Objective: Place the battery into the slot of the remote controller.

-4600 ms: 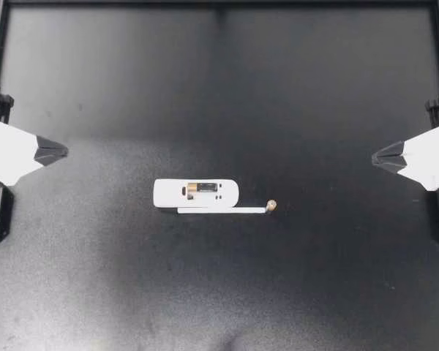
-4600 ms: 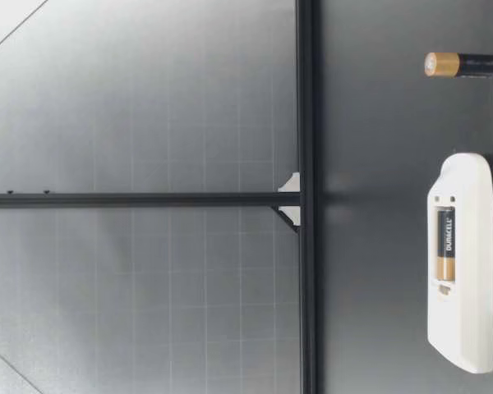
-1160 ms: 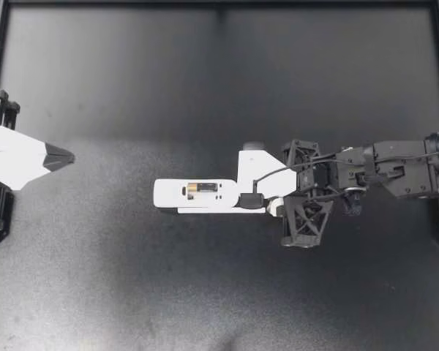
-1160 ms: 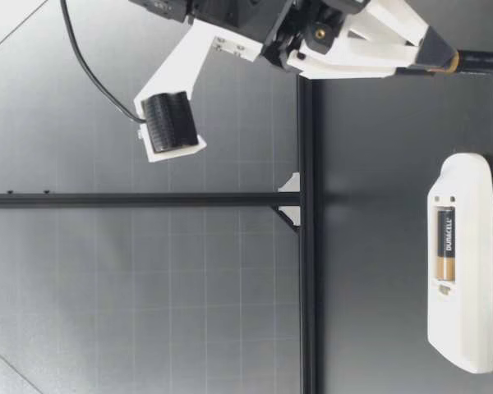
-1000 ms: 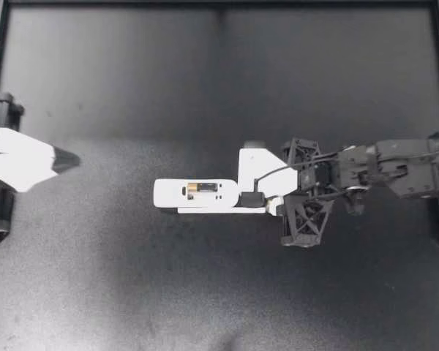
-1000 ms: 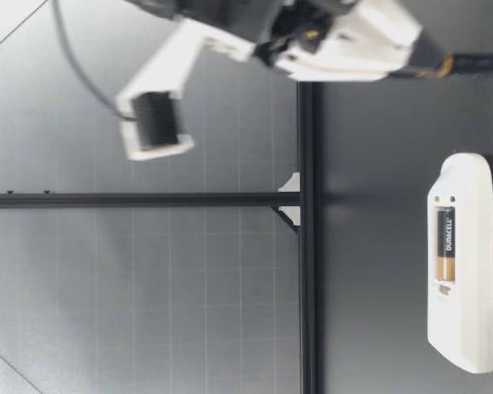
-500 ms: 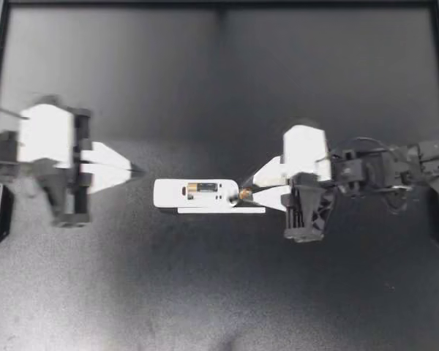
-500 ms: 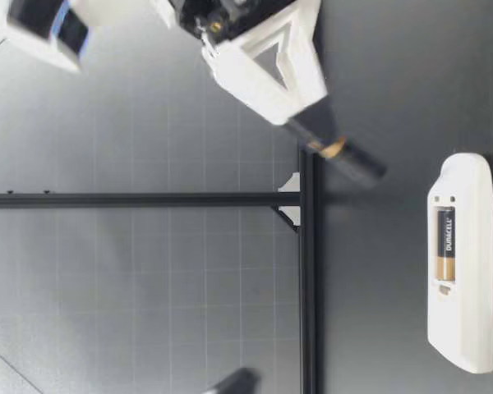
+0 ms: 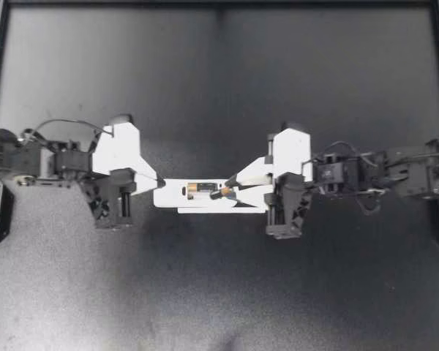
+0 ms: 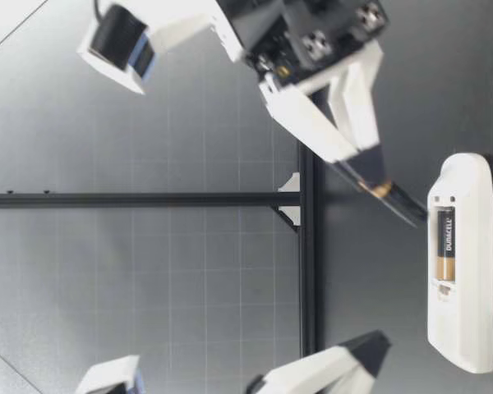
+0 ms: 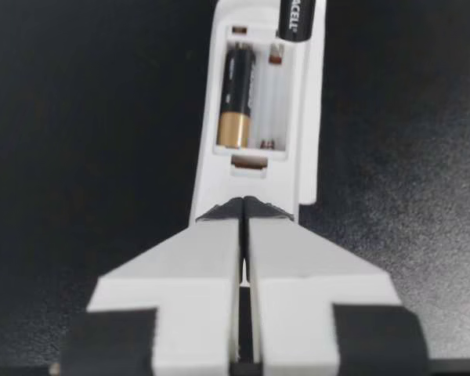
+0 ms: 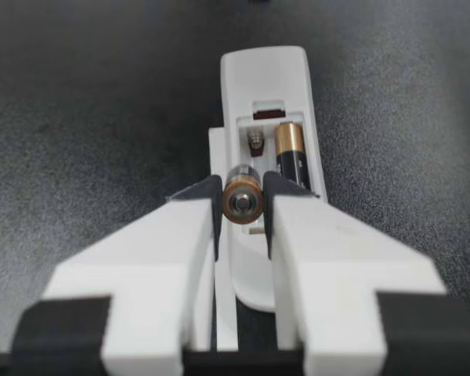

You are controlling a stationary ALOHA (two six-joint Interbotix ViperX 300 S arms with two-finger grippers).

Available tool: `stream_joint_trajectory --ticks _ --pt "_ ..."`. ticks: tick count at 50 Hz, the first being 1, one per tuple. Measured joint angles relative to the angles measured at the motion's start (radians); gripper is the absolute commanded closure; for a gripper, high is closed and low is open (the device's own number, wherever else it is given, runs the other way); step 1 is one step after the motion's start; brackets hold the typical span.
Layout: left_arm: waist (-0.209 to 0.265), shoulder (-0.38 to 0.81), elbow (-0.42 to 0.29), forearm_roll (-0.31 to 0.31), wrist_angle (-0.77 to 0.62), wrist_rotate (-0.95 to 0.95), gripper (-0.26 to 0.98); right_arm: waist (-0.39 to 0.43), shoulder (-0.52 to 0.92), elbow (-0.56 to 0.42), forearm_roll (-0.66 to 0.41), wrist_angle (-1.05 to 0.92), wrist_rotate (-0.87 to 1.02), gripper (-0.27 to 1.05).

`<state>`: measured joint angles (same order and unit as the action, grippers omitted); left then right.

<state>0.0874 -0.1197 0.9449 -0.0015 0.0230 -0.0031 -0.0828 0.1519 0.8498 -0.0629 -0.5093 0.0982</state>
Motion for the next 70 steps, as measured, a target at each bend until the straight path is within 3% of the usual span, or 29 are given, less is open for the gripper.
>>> stream_joint_trajectory --ticks 24,49,70 --pt "0.0 0.12 -0.025 -0.002 -0.014 0.002 0.88 -0.003 0.058 -0.038 0.0 0.0 0.0 0.79" --pt "0.002 0.126 -0.029 -0.003 -0.014 0.003 0.88 -0.014 0.094 -0.057 0.0 0.012 0.0 0.79" --pt "0.002 0.126 -0.031 -0.005 -0.012 0.003 0.88 -0.014 0.112 -0.115 -0.015 0.163 0.0 0.79"
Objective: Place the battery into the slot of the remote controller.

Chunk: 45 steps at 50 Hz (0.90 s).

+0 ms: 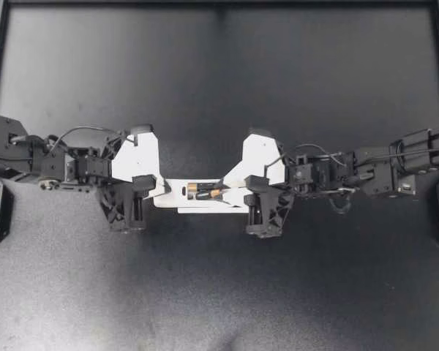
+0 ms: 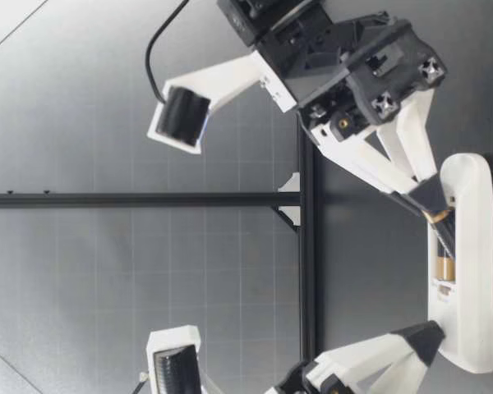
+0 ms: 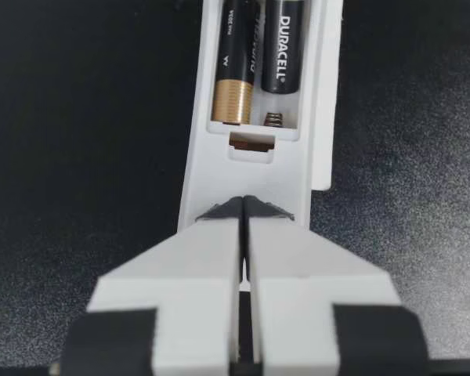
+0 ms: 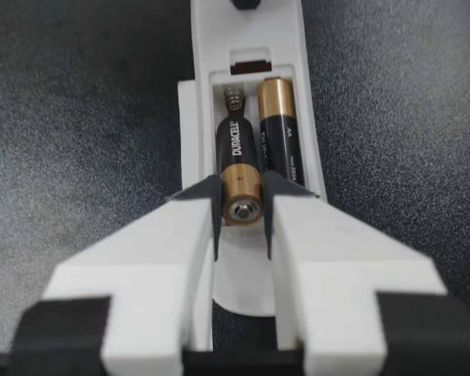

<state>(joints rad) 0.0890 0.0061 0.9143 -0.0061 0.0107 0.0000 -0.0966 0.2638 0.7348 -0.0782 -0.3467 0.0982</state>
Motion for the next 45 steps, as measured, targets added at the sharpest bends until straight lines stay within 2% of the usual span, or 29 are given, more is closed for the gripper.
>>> stream_joint_trajectory --ticks 23,29,39,45 --pt "0.0 0.0 0.0 -0.002 0.0 -0.002 0.88 0.008 -0.002 -0.057 -0.002 0.126 0.0 0.75" --pt "0.0 0.0 0.0 -0.003 0.002 -0.002 0.88 0.011 0.0 -0.067 -0.002 0.152 0.002 0.66" --pt "-0.002 0.0 0.0 -0.005 0.002 -0.002 0.88 0.02 -0.002 -0.089 -0.002 0.173 0.005 0.37" --pt "-0.002 0.0 0.0 -0.006 0.002 0.0 0.88 0.031 -0.021 -0.092 0.005 0.173 0.026 0.32"
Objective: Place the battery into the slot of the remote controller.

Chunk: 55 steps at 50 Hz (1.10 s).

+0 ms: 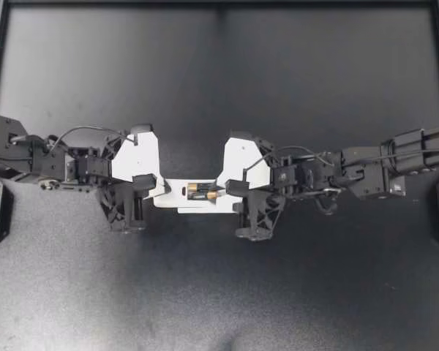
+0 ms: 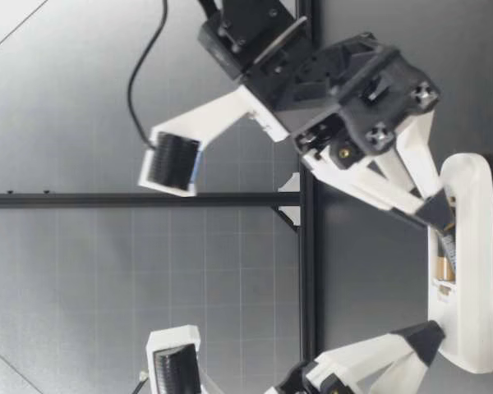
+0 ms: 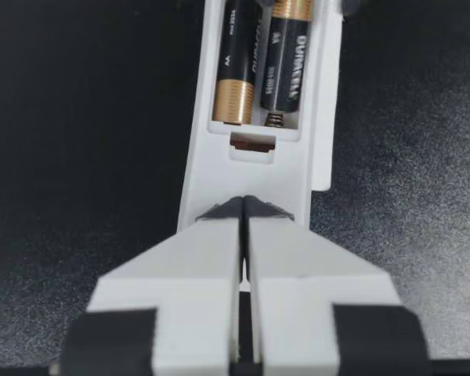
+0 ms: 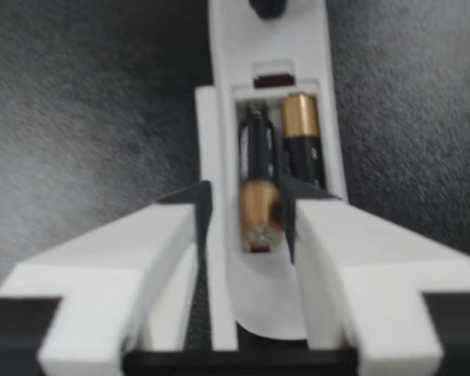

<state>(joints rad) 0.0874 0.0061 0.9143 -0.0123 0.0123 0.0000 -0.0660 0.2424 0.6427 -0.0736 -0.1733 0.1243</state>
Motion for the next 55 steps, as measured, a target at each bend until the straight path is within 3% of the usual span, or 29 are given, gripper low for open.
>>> stream_joint_trajectory --ticks 13,19,28,35,55 --pt "0.002 0.0 0.0 -0.003 0.0 -0.002 0.88 0.0 -0.097 0.077 0.109 -0.109 0.225 0.37" --pt "0.0 0.0 0.0 -0.006 0.0 -0.002 0.88 0.0 -0.127 0.133 0.172 -0.183 0.489 0.5" --pt "0.002 0.0 0.0 -0.011 0.0 -0.003 0.88 0.002 -0.137 0.169 0.181 -0.192 0.847 0.71" --pt "0.002 0.0 0.0 -0.015 0.002 -0.003 0.88 0.0 -0.138 0.167 0.181 -0.118 1.031 0.79" --pt "0.0 0.0 -0.003 -0.021 0.003 -0.003 0.88 0.0 -0.086 0.103 0.178 -0.037 1.071 0.86"
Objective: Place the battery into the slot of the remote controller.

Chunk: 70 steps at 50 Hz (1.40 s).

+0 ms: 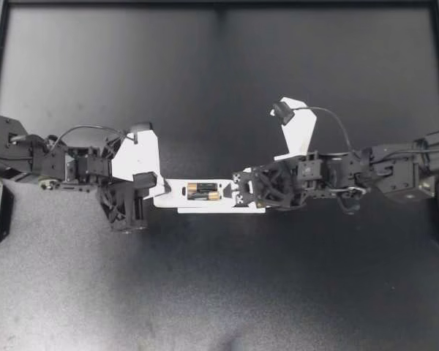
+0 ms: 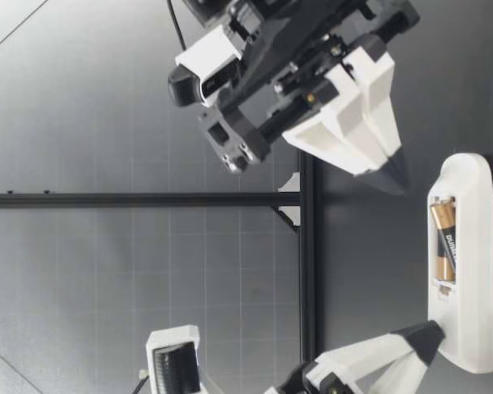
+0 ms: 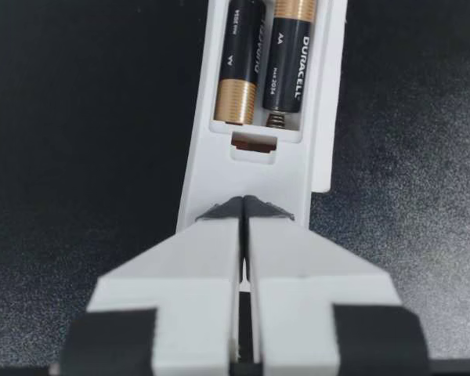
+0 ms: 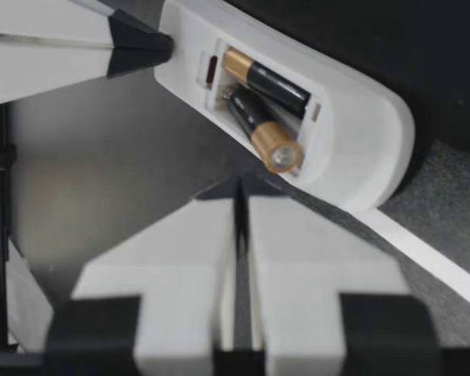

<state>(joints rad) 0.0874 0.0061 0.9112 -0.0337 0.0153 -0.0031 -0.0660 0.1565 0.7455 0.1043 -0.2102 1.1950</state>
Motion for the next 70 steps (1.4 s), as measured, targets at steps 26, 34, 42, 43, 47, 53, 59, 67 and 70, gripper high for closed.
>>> stream_joint_trajectory --ticks 26,34,42,43,47,53,59,67,70 --pt "0.0 0.002 0.002 0.0 0.0 -0.002 0.88 -0.014 0.06 -0.035 -0.012 0.003 -0.003 0.86" --pt "0.002 0.0 0.002 0.0 0.0 -0.002 0.88 -0.015 0.075 -0.043 -0.015 0.003 -0.003 0.86" --pt "0.0 0.002 0.003 0.0 0.0 0.0 0.88 -0.014 0.094 -0.063 -0.034 0.015 -0.003 0.86" --pt "0.002 0.002 0.003 0.0 -0.002 -0.002 0.88 -0.014 0.097 -0.066 -0.035 0.02 -0.003 0.86" --pt "0.002 0.0 0.003 0.0 0.0 -0.002 0.88 -0.014 0.106 -0.075 -0.044 0.034 -0.005 0.86" --pt "0.002 0.0 0.003 0.0 -0.002 0.0 0.88 -0.015 0.109 -0.089 -0.072 0.06 -0.003 0.86" --pt "0.0 0.002 0.003 0.0 0.0 -0.002 0.88 -0.015 0.106 -0.097 -0.094 0.094 -0.005 0.86" --pt "0.002 0.002 -0.006 0.0 0.002 -0.003 0.88 -0.015 0.066 -0.086 -0.156 0.137 -0.008 0.86" --pt "0.002 0.002 -0.017 0.0 0.0 -0.002 0.88 -0.017 0.034 -0.078 -0.199 0.158 -0.017 0.86"
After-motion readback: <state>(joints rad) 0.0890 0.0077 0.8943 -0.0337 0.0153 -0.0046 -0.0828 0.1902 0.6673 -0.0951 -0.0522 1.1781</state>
